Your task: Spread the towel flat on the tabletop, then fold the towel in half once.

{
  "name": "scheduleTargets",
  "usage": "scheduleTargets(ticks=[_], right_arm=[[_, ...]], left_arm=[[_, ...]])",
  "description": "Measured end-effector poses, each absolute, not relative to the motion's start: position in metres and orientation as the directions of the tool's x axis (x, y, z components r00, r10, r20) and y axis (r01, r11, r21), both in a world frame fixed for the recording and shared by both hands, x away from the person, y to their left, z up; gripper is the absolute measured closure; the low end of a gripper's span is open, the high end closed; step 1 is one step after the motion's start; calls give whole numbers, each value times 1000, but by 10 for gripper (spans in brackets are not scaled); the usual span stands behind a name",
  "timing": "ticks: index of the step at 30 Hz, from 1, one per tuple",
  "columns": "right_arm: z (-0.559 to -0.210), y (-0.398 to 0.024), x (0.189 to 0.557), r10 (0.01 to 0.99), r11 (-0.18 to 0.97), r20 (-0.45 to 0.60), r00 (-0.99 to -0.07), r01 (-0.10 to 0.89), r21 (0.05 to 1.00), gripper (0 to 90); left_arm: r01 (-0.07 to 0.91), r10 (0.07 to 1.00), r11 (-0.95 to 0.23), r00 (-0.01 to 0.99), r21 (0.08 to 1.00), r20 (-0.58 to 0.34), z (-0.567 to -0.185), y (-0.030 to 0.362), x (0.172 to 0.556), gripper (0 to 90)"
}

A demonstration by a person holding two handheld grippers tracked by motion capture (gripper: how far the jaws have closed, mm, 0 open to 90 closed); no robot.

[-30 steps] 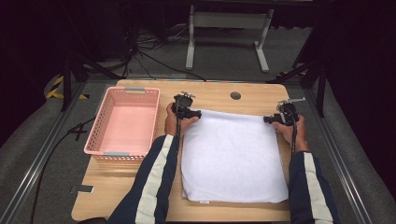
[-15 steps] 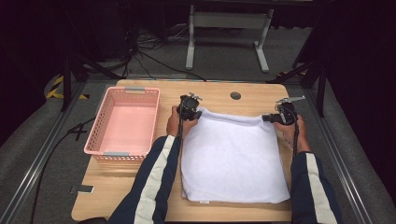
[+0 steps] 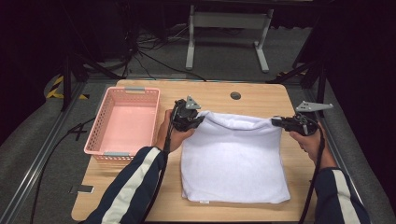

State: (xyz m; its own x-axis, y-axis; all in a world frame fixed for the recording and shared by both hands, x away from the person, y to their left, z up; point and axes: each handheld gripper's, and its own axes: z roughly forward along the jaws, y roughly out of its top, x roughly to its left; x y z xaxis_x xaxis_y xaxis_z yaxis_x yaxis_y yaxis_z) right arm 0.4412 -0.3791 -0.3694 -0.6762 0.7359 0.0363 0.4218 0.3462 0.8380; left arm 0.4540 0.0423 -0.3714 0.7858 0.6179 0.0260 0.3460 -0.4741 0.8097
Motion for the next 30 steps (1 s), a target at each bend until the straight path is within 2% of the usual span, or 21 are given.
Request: scheduleTargets(ticks=[2, 9, 11, 14, 18, 20, 24, 25, 27, 30], right_arm=[[-367, -380, 435, 730, 349, 29, -683, 408, 844, 803], [-365, -384, 373, 626, 411, -36, -779, 290, 864, 800], [-370, -384, 358, 593, 437, -65, -803, 252, 863, 799], [-378, -385, 341, 558, 454, -55, -828, 248, 856, 797], [-393, -387, 319, 499, 494, -50, -865, 237, 837, 788], [-401, -389, 310, 478, 505, -42, -877, 236, 830, 785], [-423, -389, 292, 353, 612, -11, -936, 222, 759, 769], [-423, -389, 292, 353, 612, -11, -936, 222, 759, 769], [-431, -388, 284, 286, 676, 25, -958, 220, 703, 761], [-441, -385, 282, 314, 708, 10, -950, 241, 664, 768]], left_arm=[[320, 600, -497, 798, 806, 53, -369, 45, 445, 780], [212, 509, -525, 854, 824, 105, -382, 63, 398, 775], [179, 499, -550, 854, 816, 149, -388, 68, 384, 766], [179, 479, -542, 868, 821, 127, -399, 74, 364, 761], [109, 433, -616, 874, 780, 219, -415, 77, 339, 735], [101, 399, -644, 890, 758, 220, -424, 79, 330, 731], [50, 327, -721, 904, 691, 276, -440, 90, 310, 721], [50, 327, -721, 904, 691, 276, -440, 90, 310, 727], [82, 316, -740, 919, 668, 237, -450, 93, 308, 726], [80, 299, -771, 922, 632, 247, -458, 95, 308, 726]])
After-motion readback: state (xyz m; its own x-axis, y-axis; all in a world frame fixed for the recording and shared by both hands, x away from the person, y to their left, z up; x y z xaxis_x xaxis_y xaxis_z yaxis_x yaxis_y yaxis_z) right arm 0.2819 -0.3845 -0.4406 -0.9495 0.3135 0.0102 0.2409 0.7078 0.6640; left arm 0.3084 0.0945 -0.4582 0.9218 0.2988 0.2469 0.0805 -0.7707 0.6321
